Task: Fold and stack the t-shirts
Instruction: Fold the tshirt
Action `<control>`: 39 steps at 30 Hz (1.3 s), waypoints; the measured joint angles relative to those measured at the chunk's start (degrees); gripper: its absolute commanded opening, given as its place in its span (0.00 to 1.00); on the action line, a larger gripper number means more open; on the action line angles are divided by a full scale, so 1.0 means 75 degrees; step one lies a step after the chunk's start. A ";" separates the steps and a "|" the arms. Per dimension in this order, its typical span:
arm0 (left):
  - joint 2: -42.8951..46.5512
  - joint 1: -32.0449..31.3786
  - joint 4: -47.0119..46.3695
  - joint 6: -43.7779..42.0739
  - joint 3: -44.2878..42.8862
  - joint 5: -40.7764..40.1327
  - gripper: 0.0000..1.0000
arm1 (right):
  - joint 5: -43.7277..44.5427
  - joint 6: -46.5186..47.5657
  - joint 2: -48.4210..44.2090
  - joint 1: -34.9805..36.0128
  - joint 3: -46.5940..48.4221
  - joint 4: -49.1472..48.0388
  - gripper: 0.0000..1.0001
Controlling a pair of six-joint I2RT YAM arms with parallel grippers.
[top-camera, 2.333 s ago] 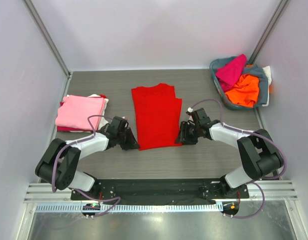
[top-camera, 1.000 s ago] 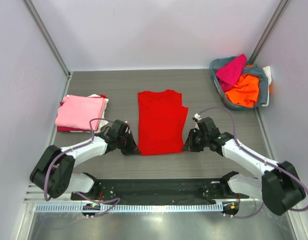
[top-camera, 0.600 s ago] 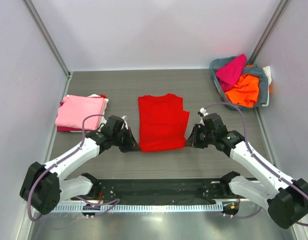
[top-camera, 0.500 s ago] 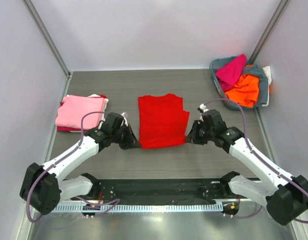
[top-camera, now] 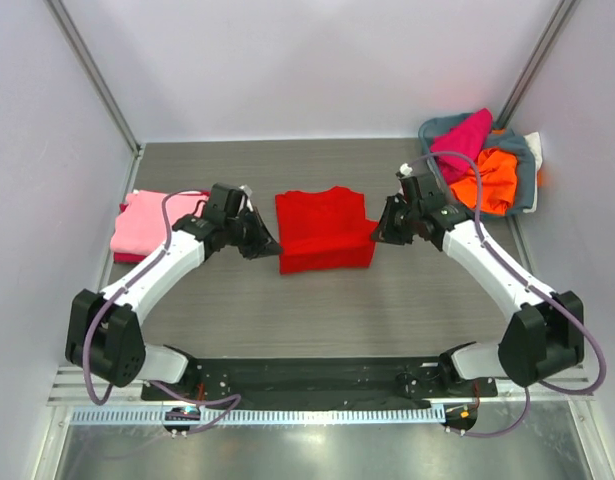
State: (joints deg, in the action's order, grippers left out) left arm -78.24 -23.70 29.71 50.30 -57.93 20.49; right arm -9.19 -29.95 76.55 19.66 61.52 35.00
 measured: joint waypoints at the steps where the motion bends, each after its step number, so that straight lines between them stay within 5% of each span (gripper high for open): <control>1: -0.0175 0.0050 -0.0006 -0.0009 -0.0175 0.0015 0.00 | -0.0023 0.0032 0.0178 -0.0061 0.0187 -0.0006 0.01; 39: -0.6286 0.1652 0.0093 0.0000 -0.6242 0.0536 0.02 | -0.1256 0.0213 0.6545 -0.1142 0.6318 0.0029 0.01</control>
State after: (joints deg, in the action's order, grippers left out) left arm -125.38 -11.31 30.41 50.30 -104.75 24.51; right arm -18.61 -28.36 125.64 11.09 108.90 35.22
